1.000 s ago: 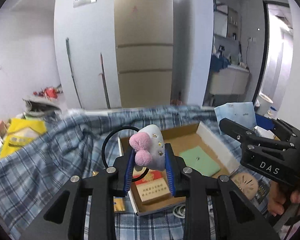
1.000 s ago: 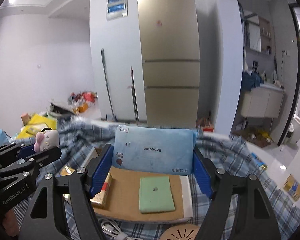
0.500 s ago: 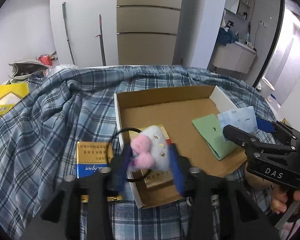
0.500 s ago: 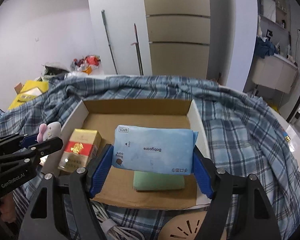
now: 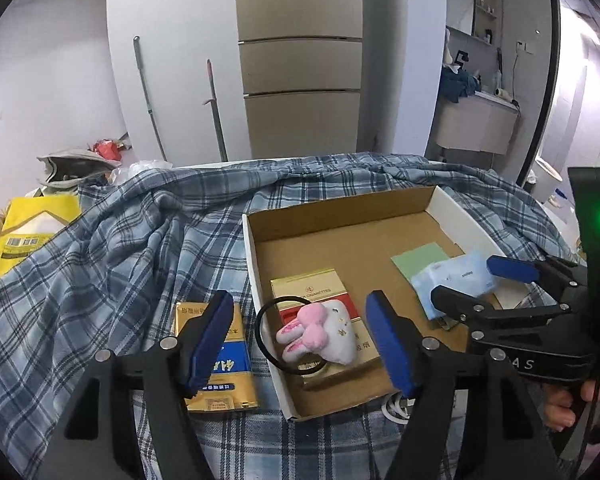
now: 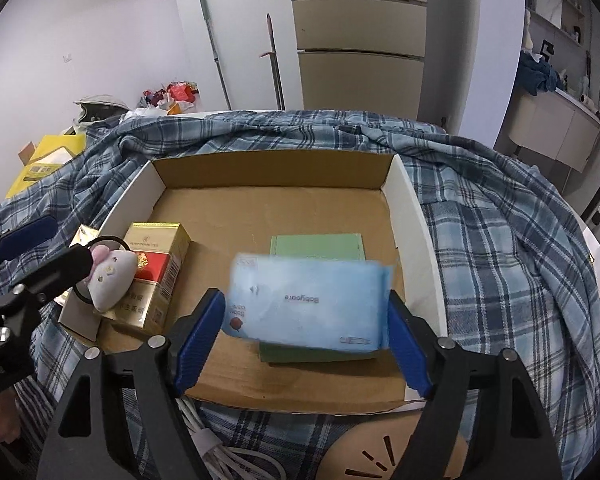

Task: Organize soft objects
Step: 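Withdraw both grippers from the box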

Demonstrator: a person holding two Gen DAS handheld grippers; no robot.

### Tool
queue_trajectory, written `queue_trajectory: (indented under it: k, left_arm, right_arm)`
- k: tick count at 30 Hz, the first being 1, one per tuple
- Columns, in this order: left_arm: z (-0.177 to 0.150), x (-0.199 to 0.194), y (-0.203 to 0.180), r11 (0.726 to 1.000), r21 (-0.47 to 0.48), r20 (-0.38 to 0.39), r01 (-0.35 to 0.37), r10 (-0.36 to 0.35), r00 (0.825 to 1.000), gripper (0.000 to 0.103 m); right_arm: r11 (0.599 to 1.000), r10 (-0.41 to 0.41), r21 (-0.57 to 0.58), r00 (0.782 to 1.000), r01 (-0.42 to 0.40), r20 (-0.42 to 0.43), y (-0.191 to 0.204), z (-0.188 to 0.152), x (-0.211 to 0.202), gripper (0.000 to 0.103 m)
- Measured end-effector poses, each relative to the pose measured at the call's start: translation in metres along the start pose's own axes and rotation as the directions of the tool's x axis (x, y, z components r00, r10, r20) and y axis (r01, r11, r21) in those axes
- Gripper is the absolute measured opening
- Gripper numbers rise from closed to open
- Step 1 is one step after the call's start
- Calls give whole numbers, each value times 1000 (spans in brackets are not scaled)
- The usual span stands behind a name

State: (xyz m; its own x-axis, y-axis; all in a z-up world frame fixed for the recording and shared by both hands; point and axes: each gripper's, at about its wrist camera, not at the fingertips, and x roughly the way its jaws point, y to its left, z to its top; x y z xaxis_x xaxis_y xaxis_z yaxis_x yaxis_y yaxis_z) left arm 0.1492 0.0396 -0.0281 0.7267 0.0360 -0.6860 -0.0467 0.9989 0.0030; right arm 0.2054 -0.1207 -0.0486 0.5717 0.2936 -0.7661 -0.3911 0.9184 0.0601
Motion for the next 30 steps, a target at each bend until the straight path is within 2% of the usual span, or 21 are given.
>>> queue_trajectory:
  k: [4,9,12,16,18,21,23,25,27,28,30]
  left_arm:
    - [1,-3,4,1000,-7,16,-12,12,1000,71]
    - [4,-13,9,1000,-13,42,12,-11,999,71]
    - [7,-31,2,999,32,110,-8,4,994,71]
    - [14,-63,-3,999,26,176,22,-26,984,71]
    - [14,-83,-6,999,30,234,13,-20,972,71]
    - [13,-104,-12,998,56,285,15,-30,958,72]
    - [9,-118,-16,997,71,303,43,-62,951,82]
    - [4,-131,-20,996,73,323,58,-78,943,83]
    - [-2,-145,-24,994,73,350,76,-97,932,84]
    - [-4,-151,-26,994,74,366,85,-106,925,85]
    - [-11,-169,-30,993,73,422,91,-113,899,86]
  right_arm:
    - [1000,-6,-2,1000,6,23,0,1,-5,87]
    - [1000,-13,2,998,13,61,0,2,-18,88]
    - [1000,-18,-11,996,20,91,2,4,-28,88]
    - [1000,-21,-12,990,23,139,4,11,-49,88]
    - [999,-38,2,982,38,184,3,14,-69,88]
    - [997,-77,34,957,70,281,1,12,-110,93]
    - [995,-100,26,938,97,331,3,7,-135,94]
    - [992,-119,15,922,122,370,5,2,-155,97]
    - [992,-120,20,914,121,387,5,-5,-171,98]
    - [992,-122,24,911,122,393,4,-9,-177,98]
    - [992,-123,21,903,126,412,5,-16,-190,98]
